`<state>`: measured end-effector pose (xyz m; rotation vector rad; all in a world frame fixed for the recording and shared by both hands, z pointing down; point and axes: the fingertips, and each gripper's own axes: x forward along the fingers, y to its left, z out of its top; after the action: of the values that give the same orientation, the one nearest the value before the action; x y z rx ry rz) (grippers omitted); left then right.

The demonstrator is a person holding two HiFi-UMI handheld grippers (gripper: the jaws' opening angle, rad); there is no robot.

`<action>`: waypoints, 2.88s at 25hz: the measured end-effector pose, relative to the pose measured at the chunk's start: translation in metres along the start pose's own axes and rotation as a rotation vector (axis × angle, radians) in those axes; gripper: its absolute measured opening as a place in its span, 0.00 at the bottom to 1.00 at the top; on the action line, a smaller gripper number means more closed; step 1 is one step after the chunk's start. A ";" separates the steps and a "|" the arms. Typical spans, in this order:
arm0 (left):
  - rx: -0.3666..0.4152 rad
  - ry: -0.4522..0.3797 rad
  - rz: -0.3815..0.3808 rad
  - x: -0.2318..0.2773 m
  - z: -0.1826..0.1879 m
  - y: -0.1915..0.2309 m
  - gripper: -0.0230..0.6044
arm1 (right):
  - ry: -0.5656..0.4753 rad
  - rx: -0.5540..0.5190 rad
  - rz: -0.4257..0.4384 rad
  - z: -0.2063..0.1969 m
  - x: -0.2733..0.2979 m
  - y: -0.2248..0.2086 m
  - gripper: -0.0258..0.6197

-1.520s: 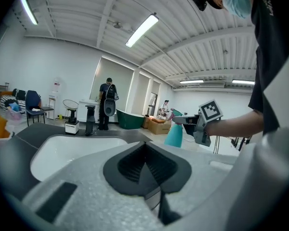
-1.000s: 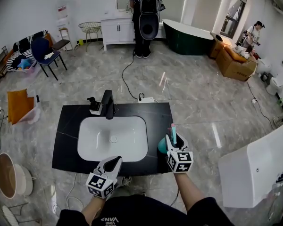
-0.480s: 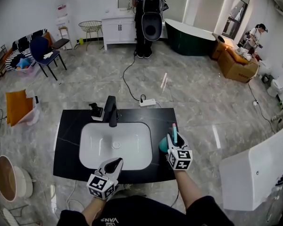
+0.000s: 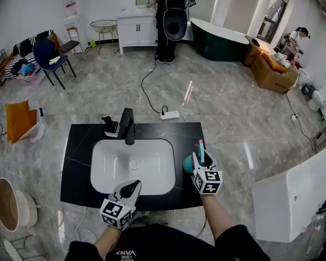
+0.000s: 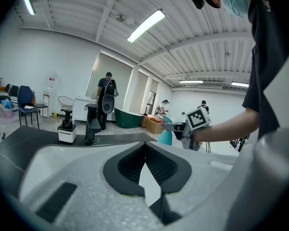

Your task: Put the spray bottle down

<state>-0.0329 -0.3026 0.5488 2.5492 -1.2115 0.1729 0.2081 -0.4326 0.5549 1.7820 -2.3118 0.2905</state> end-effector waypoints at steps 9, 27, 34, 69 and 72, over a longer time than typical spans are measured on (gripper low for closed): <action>0.007 0.002 0.009 -0.005 0.000 -0.003 0.05 | 0.031 0.003 0.005 -0.006 0.001 0.001 0.32; 0.018 -0.009 0.004 -0.012 0.000 -0.019 0.05 | 0.005 0.013 0.026 -0.002 -0.024 0.004 0.41; 0.024 -0.009 -0.018 -0.014 -0.002 -0.040 0.05 | -0.012 0.041 0.032 -0.004 -0.058 0.006 0.41; 0.043 0.010 -0.104 -0.038 -0.044 -0.151 0.05 | 0.036 0.099 0.050 -0.078 -0.252 0.034 0.04; 0.044 0.012 -0.104 -0.039 -0.046 -0.151 0.05 | 0.041 0.097 0.051 -0.080 -0.253 0.036 0.04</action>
<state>0.0602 -0.1696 0.5489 2.6377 -1.0786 0.1923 0.2401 -0.1665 0.5596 1.7454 -2.3545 0.4502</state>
